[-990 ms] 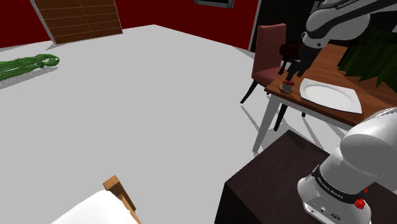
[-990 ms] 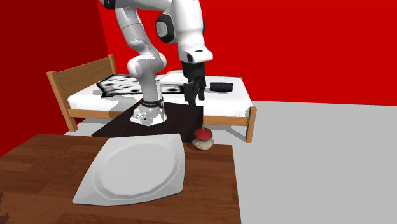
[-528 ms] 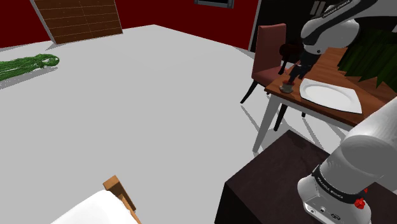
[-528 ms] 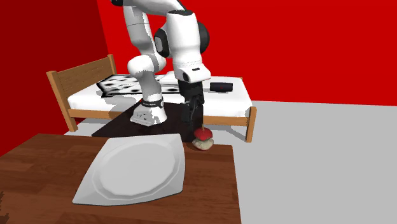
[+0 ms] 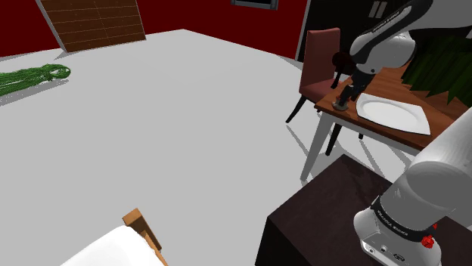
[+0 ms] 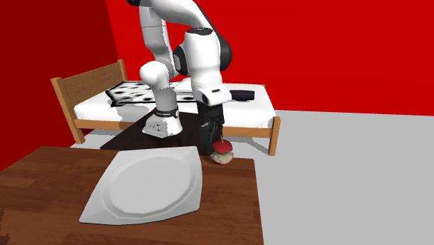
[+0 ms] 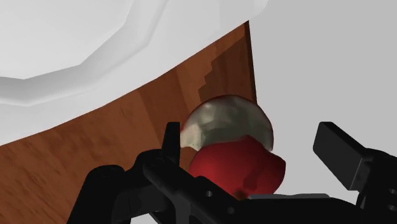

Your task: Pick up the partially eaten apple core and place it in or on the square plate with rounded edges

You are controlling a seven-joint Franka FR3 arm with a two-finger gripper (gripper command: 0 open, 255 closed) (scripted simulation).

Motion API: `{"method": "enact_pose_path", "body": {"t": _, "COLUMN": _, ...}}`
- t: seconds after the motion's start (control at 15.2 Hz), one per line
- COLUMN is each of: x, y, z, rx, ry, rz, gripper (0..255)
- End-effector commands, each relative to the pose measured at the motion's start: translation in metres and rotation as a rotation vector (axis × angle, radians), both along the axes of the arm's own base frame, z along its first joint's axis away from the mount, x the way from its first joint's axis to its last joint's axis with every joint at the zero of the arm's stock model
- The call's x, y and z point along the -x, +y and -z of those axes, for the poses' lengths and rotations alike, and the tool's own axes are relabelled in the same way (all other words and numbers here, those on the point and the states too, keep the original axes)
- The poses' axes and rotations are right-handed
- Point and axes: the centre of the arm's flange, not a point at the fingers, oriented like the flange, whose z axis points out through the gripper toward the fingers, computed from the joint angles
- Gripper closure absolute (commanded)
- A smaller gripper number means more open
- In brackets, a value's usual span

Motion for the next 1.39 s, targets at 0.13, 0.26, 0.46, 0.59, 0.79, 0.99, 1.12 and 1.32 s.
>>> {"method": "enact_pose_path", "body": {"t": 0.13, "x": 0.000, "y": 0.000, "z": 0.001, "rx": 0.000, "ry": 0.000, "rz": 0.000, "gripper": 0}}
{"method": "enact_pose_path", "body": {"t": 0.26, "x": 0.000, "y": 0.000, "z": 0.001, "rx": 0.000, "ry": 0.000, "rz": 0.000, "gripper": 0}}
{"method": "enact_pose_path", "body": {"t": 0.46, "x": 0.000, "y": 0.000, "z": 0.001, "rx": 0.000, "ry": 0.000, "rz": 0.000, "gripper": 255}}
{"method": "enact_pose_path", "body": {"t": 0.59, "x": -0.001, "y": 0.000, "z": 0.001, "rx": 0.000, "ry": 0.000, "rz": 0.000, "gripper": 255}}
{"method": "enact_pose_path", "body": {"t": 0.79, "x": 0.001, "y": 0.002, "z": 0.000, "rx": 0.000, "ry": 0.000, "rz": 0.000, "gripper": 255}}
{"method": "enact_pose_path", "body": {"t": 0.99, "x": 0.000, "y": 0.000, "z": 0.001, "rx": 0.000, "ry": 0.000, "rz": 0.000, "gripper": 255}}
{"method": "enact_pose_path", "body": {"t": 1.12, "x": 0.000, "y": 0.000, "z": -0.009, "rx": 0.000, "ry": 0.000, "rz": 0.000, "gripper": 255}}
{"method": "enact_pose_path", "body": {"t": 1.32, "x": 0.000, "y": 0.000, "z": -0.025, "rx": 0.000, "ry": 0.000, "rz": 0.000, "gripper": 255}}
